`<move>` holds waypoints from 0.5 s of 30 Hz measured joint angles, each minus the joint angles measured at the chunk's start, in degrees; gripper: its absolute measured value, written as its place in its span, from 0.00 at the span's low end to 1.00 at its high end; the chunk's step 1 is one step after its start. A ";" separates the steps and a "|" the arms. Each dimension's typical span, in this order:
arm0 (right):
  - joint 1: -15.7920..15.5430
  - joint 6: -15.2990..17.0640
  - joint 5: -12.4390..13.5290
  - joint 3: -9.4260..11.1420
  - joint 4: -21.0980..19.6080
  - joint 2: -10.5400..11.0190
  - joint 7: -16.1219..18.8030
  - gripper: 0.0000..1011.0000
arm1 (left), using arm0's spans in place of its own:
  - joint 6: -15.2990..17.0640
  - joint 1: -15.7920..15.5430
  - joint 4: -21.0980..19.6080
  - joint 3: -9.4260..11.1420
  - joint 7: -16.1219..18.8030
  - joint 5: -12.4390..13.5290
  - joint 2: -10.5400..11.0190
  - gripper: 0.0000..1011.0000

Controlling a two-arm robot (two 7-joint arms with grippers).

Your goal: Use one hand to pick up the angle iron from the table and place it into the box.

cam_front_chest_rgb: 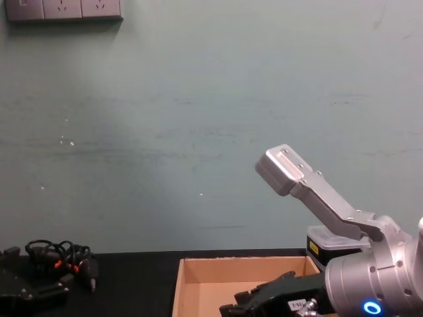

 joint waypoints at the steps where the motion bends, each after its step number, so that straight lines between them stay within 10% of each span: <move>1: -0.12 -0.10 -0.02 0.17 -0.17 0.00 -0.20 0.35 | 0.00 0.00 0.00 0.00 0.00 0.00 0.00 0.99; 15: -2.03 -2.46 -0.27 2.61 -2.18 0.17 -2.31 0.76 | 0.00 0.00 0.00 0.00 0.00 0.00 0.00 0.99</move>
